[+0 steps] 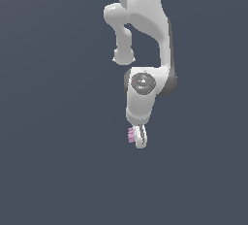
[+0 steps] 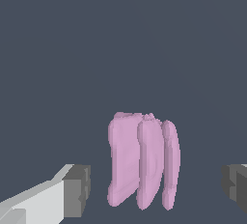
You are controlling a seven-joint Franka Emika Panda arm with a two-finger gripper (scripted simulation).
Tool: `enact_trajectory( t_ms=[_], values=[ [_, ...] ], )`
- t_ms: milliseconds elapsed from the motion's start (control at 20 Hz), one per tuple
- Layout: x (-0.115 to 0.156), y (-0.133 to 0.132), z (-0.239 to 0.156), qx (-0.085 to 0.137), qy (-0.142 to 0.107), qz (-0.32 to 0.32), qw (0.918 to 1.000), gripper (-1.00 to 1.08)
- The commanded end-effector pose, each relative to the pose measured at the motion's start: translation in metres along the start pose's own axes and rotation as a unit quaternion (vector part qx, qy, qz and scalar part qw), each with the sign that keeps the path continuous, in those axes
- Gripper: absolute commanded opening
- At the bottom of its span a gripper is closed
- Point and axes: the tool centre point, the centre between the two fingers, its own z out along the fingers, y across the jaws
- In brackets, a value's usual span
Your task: Pick up the object and move it to a goal position.
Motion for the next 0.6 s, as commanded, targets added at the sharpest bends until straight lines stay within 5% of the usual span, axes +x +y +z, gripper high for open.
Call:
enact_trajectory(
  t_ms=[0,500,550],
  values=[
    [0.0,0.001,0.011,-0.001,0.0,0.001,1.0,1.0],
    [0.0,0.0,0.041,-0.001,0.0,0.002,1.0,1.0],
    [0.0,0.0,0.041,-0.001,0.0,0.002,1.0,-1.0]
  ],
)
